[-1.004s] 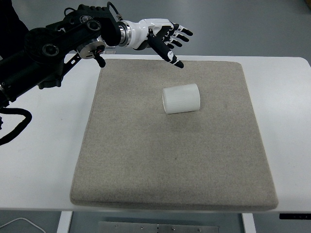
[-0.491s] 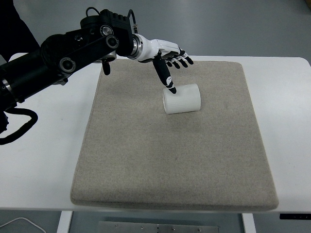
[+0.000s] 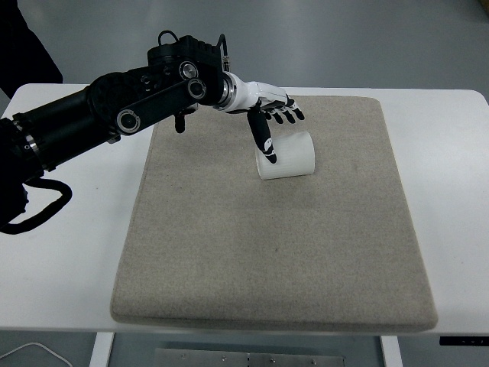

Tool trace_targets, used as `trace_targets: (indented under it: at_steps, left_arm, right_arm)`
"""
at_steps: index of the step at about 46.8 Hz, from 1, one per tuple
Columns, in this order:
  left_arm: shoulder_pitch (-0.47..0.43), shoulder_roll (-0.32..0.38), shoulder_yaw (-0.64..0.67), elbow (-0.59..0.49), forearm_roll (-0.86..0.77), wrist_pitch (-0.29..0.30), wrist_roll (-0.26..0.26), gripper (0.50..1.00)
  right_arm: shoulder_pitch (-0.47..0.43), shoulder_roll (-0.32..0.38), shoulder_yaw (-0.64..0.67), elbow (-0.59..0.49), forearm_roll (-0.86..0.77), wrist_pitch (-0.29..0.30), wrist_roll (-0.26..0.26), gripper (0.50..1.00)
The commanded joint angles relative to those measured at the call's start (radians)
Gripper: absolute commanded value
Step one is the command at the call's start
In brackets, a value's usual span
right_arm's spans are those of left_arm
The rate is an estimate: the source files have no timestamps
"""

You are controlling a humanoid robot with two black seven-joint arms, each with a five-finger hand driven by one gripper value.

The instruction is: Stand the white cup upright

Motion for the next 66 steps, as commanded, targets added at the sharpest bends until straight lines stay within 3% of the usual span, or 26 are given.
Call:
trace_targets:
  at_steps: [1,46,66]
  left_arm:
    - [0.003,-0.007,0.003,0.013,0.004,0.003,-0.002,0.992]
    - [0.020,-0.106,0.003,0.108,0.053,0.003,-0.006,0.988]
    - [0.026,-0.106,0.046,0.125,0.051,0.017,-0.015,0.981]
  right_arm:
    - [0.000,0.000,0.000,0.001,0.000,0.000,0.000,0.930]
    - [0.000,0.000,0.000,0.000,0.000,0.000,0.000,0.930]
    - [0.000,0.000,0.000,0.000,0.000,0.000,0.000,0.930]
